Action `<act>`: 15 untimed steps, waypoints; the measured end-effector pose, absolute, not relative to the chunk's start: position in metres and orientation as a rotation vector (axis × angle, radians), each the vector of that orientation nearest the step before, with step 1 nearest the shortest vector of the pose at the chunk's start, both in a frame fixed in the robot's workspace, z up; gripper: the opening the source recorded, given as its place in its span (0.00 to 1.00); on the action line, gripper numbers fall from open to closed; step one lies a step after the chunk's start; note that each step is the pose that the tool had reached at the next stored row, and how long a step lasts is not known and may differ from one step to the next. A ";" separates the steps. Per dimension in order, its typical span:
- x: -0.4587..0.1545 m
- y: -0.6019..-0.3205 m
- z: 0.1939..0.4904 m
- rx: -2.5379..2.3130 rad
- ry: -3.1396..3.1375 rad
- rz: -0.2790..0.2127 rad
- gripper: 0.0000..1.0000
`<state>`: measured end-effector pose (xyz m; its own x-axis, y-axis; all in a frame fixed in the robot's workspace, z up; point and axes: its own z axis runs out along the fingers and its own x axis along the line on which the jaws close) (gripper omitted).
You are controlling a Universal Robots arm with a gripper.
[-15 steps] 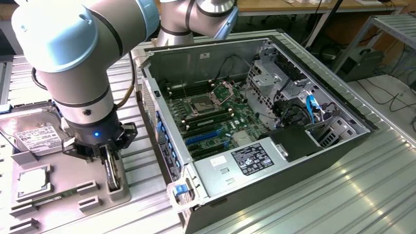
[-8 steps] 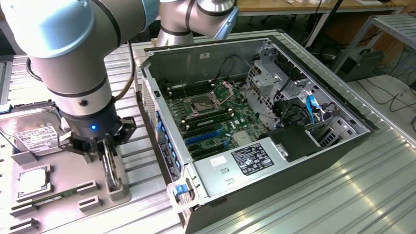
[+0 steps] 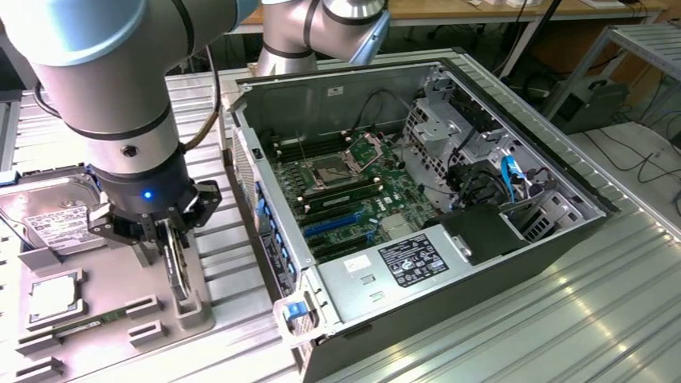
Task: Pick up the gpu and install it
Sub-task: 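Pick up the gpu and move the gpu toward the slot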
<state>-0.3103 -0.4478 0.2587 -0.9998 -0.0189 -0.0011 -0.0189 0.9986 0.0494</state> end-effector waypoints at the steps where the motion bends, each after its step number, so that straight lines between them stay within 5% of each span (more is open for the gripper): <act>1: -0.310 -0.448 0.261 -0.030 3.140 0.078 0.30; 15: -0.310 -0.448 0.266 -0.030 3.140 0.078 0.30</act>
